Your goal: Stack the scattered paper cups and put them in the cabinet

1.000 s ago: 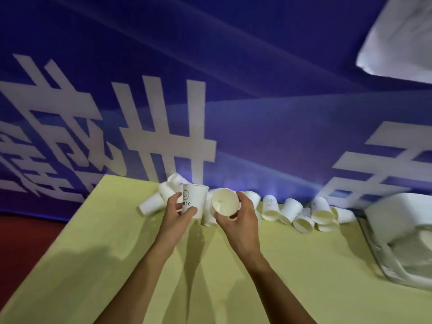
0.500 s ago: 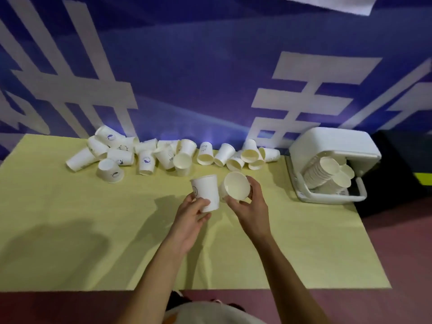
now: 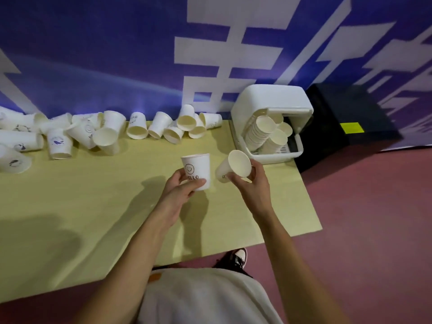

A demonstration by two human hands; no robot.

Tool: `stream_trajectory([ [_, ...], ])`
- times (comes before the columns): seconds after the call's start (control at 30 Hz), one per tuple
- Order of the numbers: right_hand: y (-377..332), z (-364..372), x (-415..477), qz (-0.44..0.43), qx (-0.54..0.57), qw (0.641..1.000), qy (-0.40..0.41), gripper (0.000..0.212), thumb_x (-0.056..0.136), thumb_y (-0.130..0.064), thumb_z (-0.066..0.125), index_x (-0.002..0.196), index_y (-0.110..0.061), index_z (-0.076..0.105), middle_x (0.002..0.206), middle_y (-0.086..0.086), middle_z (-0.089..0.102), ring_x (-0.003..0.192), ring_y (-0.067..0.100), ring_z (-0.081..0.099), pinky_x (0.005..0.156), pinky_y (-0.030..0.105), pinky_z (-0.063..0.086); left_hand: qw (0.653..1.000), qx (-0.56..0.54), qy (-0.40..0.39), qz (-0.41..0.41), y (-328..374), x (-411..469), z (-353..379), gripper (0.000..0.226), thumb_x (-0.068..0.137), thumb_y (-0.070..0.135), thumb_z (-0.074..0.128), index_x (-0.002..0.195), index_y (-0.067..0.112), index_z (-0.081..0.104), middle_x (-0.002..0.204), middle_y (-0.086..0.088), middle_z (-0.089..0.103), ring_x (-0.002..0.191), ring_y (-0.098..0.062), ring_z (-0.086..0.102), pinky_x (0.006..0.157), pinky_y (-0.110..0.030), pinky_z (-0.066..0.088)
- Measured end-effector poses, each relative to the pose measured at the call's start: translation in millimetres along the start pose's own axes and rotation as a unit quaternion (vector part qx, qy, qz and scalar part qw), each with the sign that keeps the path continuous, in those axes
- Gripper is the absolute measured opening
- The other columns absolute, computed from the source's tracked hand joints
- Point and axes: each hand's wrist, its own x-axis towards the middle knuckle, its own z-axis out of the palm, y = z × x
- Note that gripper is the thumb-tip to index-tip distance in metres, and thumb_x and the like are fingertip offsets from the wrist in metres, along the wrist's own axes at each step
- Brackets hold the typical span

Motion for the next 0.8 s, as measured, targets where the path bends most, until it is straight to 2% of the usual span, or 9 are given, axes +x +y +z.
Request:
stream_trajectory([
  [0.1, 20.3, -38.6, 29.7, -0.009, 0.008, 1.0, -0.019, 0.062, 0.078, -0.024, 0.084, 0.132, -0.023, 0.053, 0.123, -0.009, 0.064, 0.112, 0.008, 0.062, 0.08, 0.014, 0.051, 1.0, 0.014, 0.011, 0.017, -15.7, 16.5, 47.5, 0.06, 0.062, 0.028, 0.084, 0.118, 0.018, 0.062, 0.118, 0.0, 0.07, 0.107, -0.023, 0.067, 0.09, -0.035, 0.049],
  [0.23, 47.7, -91.0, 62.3, 0.004, 0.008, 0.997, -0.075, 0.063, 0.076, -0.028, 0.084, 0.131, -0.029, 0.052, 0.121, -0.01, 0.066, 0.11, 0.007, 0.064, 0.086, 0.026, 0.056, 0.999, 0.014, 0.049, 0.013, -51.1, 24.4, 112.7, 0.064, 0.058, 0.031, 0.084, 0.118, 0.022, 0.062, 0.119, -0.001, 0.07, 0.114, -0.025, 0.065, 0.102, -0.045, 0.047],
  [0.3, 54.9, -112.3, 77.1, 0.002, 0.002, 0.995, -0.097, 0.062, 0.076, -0.029, 0.084, 0.129, -0.03, 0.053, 0.117, -0.014, 0.066, 0.108, 0.006, 0.064, 0.083, 0.023, 0.056, 0.998, 0.009, 0.064, 0.007, -67.7, 22.0, 137.8, 0.066, 0.061, 0.026, 0.085, 0.122, 0.022, 0.06, 0.118, -0.003, 0.071, 0.113, -0.027, 0.066, 0.099, -0.045, 0.048],
  [0.43, 58.3, -141.7, 101.0, 0.004, 0.005, 0.994, -0.108, 0.06, 0.077, -0.026, 0.084, 0.129, -0.029, 0.053, 0.115, -0.02, 0.063, 0.107, 0.004, 0.063, 0.076, 0.015, 0.052, 0.994, 0.046, 0.095, 0.011, -72.2, 21.8, 163.9, 0.071, 0.062, 0.026, 0.083, 0.127, 0.025, 0.057, 0.116, 0.001, 0.071, 0.107, -0.017, 0.068, 0.087, -0.034, 0.053],
  [0.53, 58.3, -153.9, 111.6, 0.006, 0.011, 0.996, -0.089, 0.061, 0.078, -0.023, 0.084, 0.13, -0.029, 0.052, 0.118, -0.019, 0.062, 0.105, 0.0, 0.063, 0.074, 0.013, 0.052, 0.993, 0.074, 0.093, 0.025, -66.2, 32.5, 173.1, 0.071, 0.055, 0.034, 0.084, 0.121, 0.03, 0.059, 0.114, 0.004, 0.072, 0.104, -0.014, 0.068, 0.09, -0.035, 0.051],
  [0.63, 61.7, -162.9, 113.7, 0.007, 0.012, 0.999, -0.045, 0.061, 0.078, -0.022, 0.083, 0.129, -0.03, 0.051, 0.121, -0.013, 0.063, 0.105, 0.003, 0.064, 0.076, 0.018, 0.056, 0.994, 0.082, 0.065, 0.012, -65.8, 47.4, 182.5, 0.071, 0.054, 0.033, 0.084, 0.121, 0.029, 0.059, 0.115, 0.004, 0.072, 0.104, -0.015, 0.069, 0.092, -0.038, 0.052],
  [0.8, 65.4, -181.0, 109.8, 0.008, -0.016, 0.999, 0.026, 0.059, 0.077, -0.023, 0.084, 0.126, -0.034, 0.052, 0.116, -0.021, 0.063, 0.101, -0.002, 0.064, 0.082, 0.024, 0.056, 0.997, 0.067, 0.026, -0.017, -66.8, 70.6, 206.0, 0.074, 0.049, 0.031, 0.084, 0.119, 0.024, 0.06, 0.107, 0.001, 0.074, 0.103, -0.02, 0.069, 0.097, -0.043, 0.052],
])
